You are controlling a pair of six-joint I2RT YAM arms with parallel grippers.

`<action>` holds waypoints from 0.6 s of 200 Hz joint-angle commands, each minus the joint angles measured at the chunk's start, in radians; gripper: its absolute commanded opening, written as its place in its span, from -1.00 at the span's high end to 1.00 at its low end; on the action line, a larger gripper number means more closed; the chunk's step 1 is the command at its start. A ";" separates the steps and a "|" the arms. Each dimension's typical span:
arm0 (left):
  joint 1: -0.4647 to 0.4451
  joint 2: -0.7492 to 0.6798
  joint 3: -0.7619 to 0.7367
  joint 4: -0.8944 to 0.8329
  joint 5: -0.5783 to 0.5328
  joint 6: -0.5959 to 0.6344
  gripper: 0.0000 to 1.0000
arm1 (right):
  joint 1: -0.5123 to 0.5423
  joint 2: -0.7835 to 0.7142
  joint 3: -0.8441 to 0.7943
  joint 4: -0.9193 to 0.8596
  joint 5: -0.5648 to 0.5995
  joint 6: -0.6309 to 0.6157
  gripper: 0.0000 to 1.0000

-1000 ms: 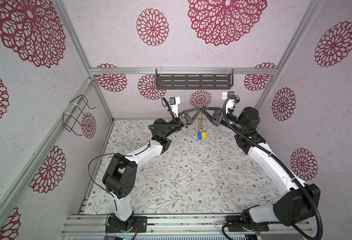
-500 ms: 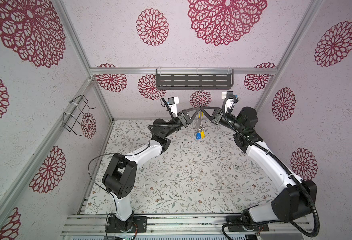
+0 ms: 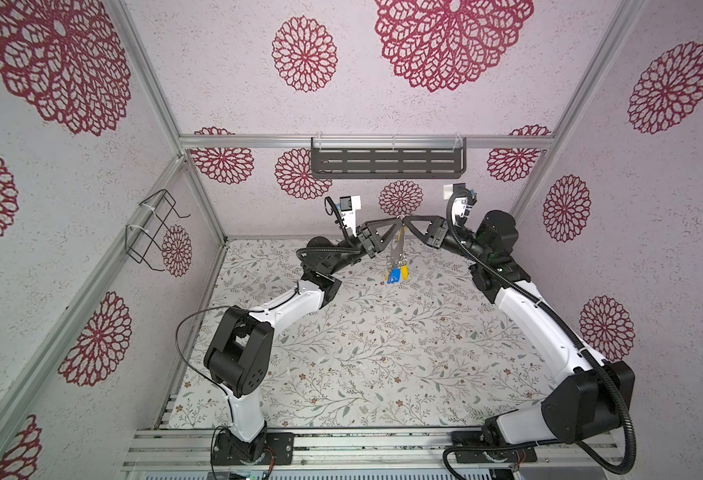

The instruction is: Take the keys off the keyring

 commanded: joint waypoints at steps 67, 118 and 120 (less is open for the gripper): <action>0.123 -0.050 0.189 -0.975 0.368 0.759 0.29 | 0.018 0.000 0.190 -0.674 0.143 -0.900 1.00; 0.112 -0.031 0.240 -1.035 0.478 0.860 0.30 | 0.024 -0.020 0.148 -0.712 0.097 -1.004 1.00; 0.111 -0.030 0.243 -1.037 0.481 0.860 0.30 | 0.024 -0.021 0.148 -0.713 0.096 -1.005 1.00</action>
